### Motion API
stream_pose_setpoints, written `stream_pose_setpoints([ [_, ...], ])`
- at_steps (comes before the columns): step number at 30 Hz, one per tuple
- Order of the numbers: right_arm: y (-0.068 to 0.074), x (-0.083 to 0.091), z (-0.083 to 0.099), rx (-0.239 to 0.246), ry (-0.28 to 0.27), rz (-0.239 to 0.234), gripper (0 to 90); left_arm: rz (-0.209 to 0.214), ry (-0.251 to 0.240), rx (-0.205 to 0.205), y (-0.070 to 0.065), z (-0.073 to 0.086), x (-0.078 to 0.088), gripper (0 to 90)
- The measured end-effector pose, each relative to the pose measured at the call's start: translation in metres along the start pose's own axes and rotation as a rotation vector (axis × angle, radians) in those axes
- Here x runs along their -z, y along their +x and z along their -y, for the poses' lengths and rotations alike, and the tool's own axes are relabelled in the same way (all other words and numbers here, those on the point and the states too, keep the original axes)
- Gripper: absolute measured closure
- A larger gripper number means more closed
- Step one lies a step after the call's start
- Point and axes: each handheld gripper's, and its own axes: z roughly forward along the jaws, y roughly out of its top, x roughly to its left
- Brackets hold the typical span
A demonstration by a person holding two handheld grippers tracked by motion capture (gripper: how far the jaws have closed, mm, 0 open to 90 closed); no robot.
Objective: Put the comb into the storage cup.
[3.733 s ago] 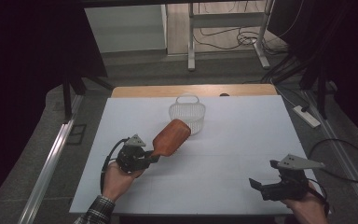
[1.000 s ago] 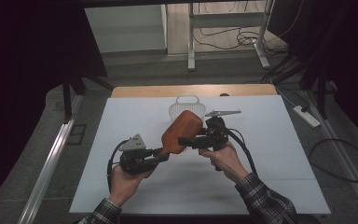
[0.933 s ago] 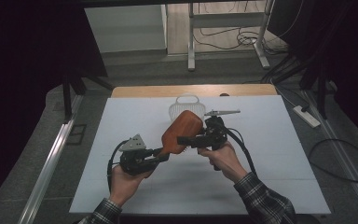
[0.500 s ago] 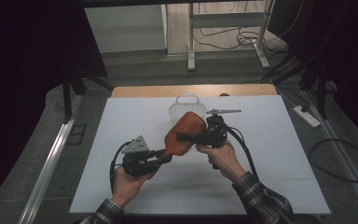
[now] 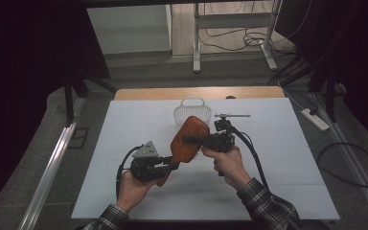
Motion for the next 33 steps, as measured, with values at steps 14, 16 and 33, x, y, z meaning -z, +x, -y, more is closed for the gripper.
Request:
stream_pose_setpoints([
  [14,0.007,0.000,-0.002,0.024,-0.026,-0.009,54.5,-0.025,-0.002,0.015,0.001,0.000,0.003,61.0],
  [16,0.006,0.000,-0.003,0.027,-0.028,-0.005,54.5,-0.040,0.008,0.010,0.001,0.001,0.003,59.8],
  [33,0.005,0.010,-0.014,0.076,-0.048,0.048,54.4,-0.094,0.046,0.042,0.011,0.010,0.011,20.3],
])
